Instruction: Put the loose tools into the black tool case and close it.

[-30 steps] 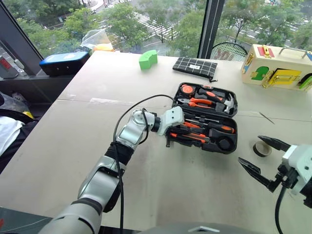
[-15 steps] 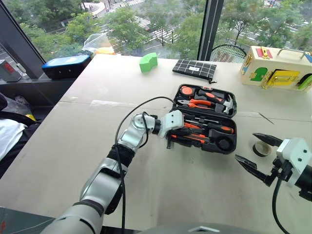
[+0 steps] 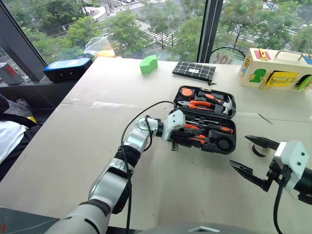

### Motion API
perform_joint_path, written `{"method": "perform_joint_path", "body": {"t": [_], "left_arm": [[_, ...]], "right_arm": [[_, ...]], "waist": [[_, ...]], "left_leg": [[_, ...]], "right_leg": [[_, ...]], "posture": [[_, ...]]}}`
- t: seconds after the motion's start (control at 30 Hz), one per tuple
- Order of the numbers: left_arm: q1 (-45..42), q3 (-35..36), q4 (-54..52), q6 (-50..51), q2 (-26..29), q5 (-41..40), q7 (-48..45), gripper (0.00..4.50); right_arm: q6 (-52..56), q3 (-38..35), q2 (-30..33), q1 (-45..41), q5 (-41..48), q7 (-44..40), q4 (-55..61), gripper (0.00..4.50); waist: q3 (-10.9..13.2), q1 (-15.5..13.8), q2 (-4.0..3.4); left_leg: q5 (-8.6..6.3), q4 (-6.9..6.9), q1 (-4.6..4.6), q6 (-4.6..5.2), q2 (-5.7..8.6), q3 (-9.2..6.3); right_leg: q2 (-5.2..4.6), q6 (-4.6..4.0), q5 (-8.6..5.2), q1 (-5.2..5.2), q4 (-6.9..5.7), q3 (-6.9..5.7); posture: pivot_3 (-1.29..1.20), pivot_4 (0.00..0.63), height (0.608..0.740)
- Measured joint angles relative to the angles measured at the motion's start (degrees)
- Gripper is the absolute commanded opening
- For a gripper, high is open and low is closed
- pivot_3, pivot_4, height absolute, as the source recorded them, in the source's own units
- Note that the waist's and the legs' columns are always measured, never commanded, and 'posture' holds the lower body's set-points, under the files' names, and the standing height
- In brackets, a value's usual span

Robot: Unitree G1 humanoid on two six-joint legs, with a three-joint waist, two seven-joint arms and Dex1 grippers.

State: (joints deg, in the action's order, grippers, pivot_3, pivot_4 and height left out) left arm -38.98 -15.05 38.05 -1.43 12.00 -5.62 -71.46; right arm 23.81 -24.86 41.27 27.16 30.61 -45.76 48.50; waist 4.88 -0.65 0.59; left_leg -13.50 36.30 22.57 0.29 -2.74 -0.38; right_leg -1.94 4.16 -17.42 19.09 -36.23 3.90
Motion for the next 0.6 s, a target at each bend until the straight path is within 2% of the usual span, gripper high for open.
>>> {"method": "perform_joint_path", "body": {"t": [0.03, 0.07, 0.13, 0.17, 0.23, 0.33, 0.4, 0.6], "left_arm": [[0.8, 2.6, -2.6, 6.3, 0.1, -3.9, -0.6, 0.09], [1.0, 3.3, -3.5, 8.5, 0.2, -4.9, -0.6, 0.09], [1.0, 5.8, -8.6, 19.5, 2.1, -9.0, 0.8, 0.09], [0.9, 6.1, -9.1, 20.6, 2.5, -9.4, 1.1, 0.09], [0.8, 9.1, -15.4, 29.7, 7.1, -12.9, 2.2, 0.09], [0.5, 10.6, -23.0, 37.0, 13.5, -15.7, 1.4, 0.09], [0.9, 9.7, -25.9, 37.9, 17.8, -15.6, -0.6, 0.09], [2.3, 4.6, -25.9, 34.1, 20.6, -11.6, -1.7, 0.09]], "right_arm": [[0.0, 0.3, 0.0, 0.0, 0.0, 0.0, 0.0, 4.5], [0.0, 0.3, 0.0, 0.0, 0.0, 0.0, 0.0, 4.5], [-0.1, 0.3, 0.0, 0.0, 0.0, 0.0, 0.0, 4.5], [-0.1, 0.3, 0.0, 0.0, 0.0, 0.0, 0.0, 4.5], [-0.1, 0.4, 0.0, 0.3, -0.1, 0.0, 0.0, 4.5], [-0.3, 0.8, 0.0, 0.2, -0.3, 0.1, -0.1, 4.5], [-0.4, 1.9, -0.2, -0.4, -0.6, 0.1, -0.2, 4.5], [-0.4, 2.6, -0.3, -1.2, -1.0, 0.1, -0.9, 4.5]], "waist": [[0.1, 0.1, -0.04], [0.2, 0.2, -0.08], [0.9, 0.5, 0.37], [1.0, 0.6, 0.46], [1.3, 1.3, 0.54], [1.5, 1.3, 0.51], [1.6, 1.2, 0.46], [2.0, 0.2, 0.71]], "left_leg": [[0.0, -0.02, 0.04, 0.0, -0.01, -0.03], [0.0, -0.02, 0.08, 0.0, -0.02, -0.05], [0.01, -0.02, 0.35, 0.0, -0.08, -0.17], [0.01, -0.02, 0.38, 0.0, -0.1, -0.18], [0.01, -0.09, 0.4, 0.0, -0.13, -0.19], [0.01, -0.18, 0.37, -0.01, -0.12, -0.17], [0.01, -0.22, 0.36, -0.01, -0.11, -0.16], [0.01, -0.19, 0.38, -0.02, -0.04, -0.05]], "right_leg": [[0.01, 0.02, 0.0, 0.03, -0.02, -0.01], [0.03, 0.04, 0.01, 0.08, -0.06, -0.03], [0.17, 0.11, 0.06, 0.41, -0.33, -0.05], [0.18, 0.09, 0.05, 0.46, -0.38, -0.05], [0.2, 0.06, 0.0, 0.5, -0.4, -0.06], [0.18, 0.09, -0.05, 0.5, -0.36, -0.06], [0.15, 0.09, -0.06, 0.49, -0.28, -0.06], [0.05, 0.09, -0.06, 0.48, -0.24, -0.03]], "posture": [[0.0, 0.15, 0.74], [0.0, 0.15, 0.74], [0.0, 0.15, 0.74], [0.0, 0.15, 0.74], [0.0, 0.15, 0.74], [0.0, 0.15, 0.74], [0.0, 0.15, 0.74], [0.0, 0.15, 0.74]]}}
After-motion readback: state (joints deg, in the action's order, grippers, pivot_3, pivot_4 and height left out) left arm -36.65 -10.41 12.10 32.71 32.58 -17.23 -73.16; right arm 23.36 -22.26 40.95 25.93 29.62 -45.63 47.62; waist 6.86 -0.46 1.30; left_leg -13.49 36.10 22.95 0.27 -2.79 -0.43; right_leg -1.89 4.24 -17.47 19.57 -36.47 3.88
